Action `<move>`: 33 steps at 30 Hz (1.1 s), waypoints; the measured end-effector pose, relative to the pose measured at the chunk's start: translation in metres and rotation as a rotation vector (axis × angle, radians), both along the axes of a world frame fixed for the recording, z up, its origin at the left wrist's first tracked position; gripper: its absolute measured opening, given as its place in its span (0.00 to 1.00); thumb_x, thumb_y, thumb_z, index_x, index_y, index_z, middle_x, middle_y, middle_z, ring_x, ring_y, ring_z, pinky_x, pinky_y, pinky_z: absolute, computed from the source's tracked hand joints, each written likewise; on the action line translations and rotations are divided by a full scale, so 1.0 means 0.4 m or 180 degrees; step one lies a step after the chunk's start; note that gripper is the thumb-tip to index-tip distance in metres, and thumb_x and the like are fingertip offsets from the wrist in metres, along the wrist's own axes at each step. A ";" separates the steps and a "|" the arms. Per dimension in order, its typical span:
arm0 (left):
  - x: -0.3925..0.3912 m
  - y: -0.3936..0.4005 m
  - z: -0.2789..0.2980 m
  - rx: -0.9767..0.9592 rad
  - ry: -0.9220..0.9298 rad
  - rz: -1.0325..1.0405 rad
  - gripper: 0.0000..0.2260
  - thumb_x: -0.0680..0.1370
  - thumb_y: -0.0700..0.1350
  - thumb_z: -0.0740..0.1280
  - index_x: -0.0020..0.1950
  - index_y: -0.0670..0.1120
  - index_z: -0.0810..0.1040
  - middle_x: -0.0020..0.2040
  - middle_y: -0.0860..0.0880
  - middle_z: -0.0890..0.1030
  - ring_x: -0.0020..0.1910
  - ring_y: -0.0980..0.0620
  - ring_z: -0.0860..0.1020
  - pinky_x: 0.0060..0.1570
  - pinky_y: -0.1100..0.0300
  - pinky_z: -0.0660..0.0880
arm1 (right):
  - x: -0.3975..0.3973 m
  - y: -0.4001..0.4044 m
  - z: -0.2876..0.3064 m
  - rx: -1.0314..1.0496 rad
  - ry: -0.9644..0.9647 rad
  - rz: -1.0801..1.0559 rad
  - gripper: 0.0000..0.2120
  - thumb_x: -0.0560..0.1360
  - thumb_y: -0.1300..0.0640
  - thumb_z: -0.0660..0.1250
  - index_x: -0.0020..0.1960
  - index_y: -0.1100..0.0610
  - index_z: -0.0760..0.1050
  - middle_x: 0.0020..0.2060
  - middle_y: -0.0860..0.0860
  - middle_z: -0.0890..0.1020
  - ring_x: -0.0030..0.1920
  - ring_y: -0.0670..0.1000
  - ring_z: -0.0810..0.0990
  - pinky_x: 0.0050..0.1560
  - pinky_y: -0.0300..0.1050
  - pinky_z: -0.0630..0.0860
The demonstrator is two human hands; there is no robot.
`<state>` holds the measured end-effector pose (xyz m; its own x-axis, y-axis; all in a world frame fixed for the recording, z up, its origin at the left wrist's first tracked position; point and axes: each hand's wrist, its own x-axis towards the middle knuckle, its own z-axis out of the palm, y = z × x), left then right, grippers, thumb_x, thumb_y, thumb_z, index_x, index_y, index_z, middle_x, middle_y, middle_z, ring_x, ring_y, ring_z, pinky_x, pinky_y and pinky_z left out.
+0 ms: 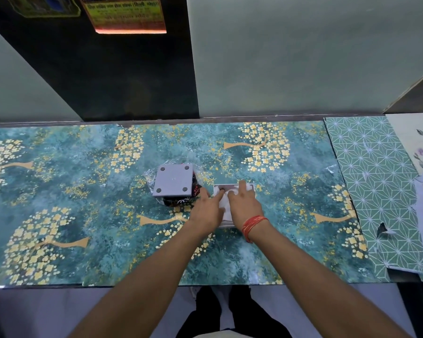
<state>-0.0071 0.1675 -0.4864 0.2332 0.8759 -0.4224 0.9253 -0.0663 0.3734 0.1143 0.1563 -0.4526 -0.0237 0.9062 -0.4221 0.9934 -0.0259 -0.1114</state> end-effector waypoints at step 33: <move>-0.228 0.108 0.116 0.1093 -0.1386 0.2911 0.06 0.78 0.39 0.66 0.49 0.46 0.83 0.41 0.51 0.78 0.39 0.51 0.76 0.41 0.61 0.69 | -0.204 0.152 0.015 0.0884 0.2288 -0.1810 0.05 0.71 0.61 0.70 0.46 0.61 0.79 0.40 0.52 0.80 0.42 0.51 0.78 0.45 0.43 0.76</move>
